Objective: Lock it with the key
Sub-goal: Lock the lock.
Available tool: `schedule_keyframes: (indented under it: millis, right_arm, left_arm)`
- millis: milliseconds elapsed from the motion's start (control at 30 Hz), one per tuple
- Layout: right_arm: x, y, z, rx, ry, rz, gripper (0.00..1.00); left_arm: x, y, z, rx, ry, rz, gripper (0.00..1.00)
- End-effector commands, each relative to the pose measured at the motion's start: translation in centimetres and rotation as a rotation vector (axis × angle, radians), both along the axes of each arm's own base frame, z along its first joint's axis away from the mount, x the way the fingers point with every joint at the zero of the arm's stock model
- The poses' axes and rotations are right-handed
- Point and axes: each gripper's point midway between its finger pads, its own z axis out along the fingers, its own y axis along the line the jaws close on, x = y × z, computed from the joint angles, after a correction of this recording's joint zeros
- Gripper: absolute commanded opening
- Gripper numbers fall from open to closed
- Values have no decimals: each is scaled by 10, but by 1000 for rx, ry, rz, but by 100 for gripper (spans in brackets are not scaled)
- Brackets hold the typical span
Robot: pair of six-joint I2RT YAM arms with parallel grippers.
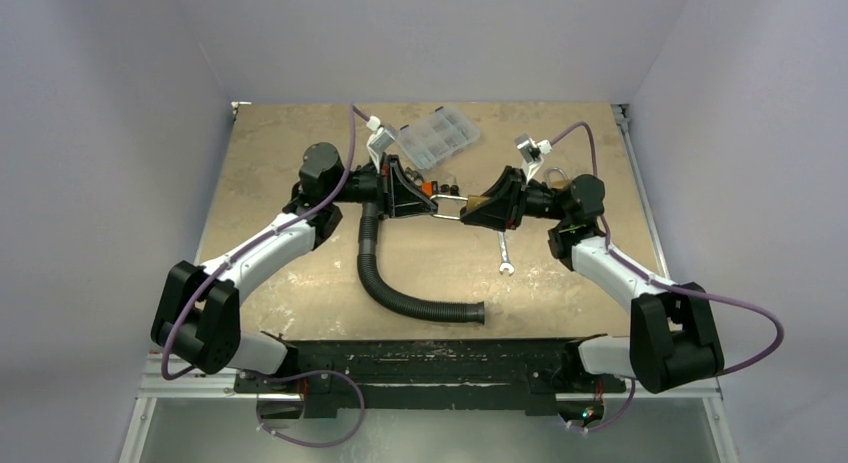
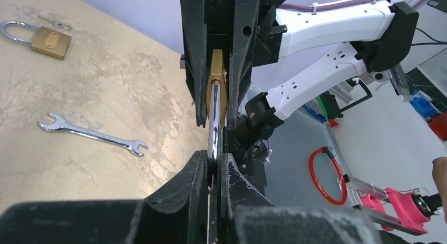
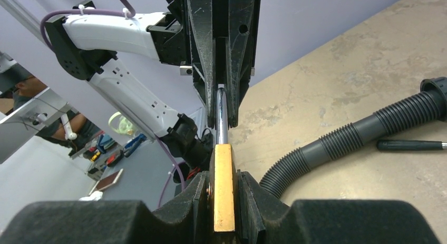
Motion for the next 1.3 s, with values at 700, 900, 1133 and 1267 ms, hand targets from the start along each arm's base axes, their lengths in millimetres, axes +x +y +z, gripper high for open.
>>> schedule_keyframes:
  millis: [700, 900, 1133, 1267]
  right_arm:
    - [-25, 62, 54, 122, -104, 141, 0]
    - [-27, 57, 39, 59, -131, 138, 0]
    - [-3, 17, 30, 27, -125, 39, 0]
    - [2, 4, 24, 18, -114, 11, 0]
  left_arm:
    - [-45, -52, -15, -7, 7, -142, 0]
    - [-33, -40, -11, 10, -19, -106, 0]
    - [9, 10, 8, -13, -61, 54, 0]
    - [22, 25, 16, -24, -73, 114, 0]
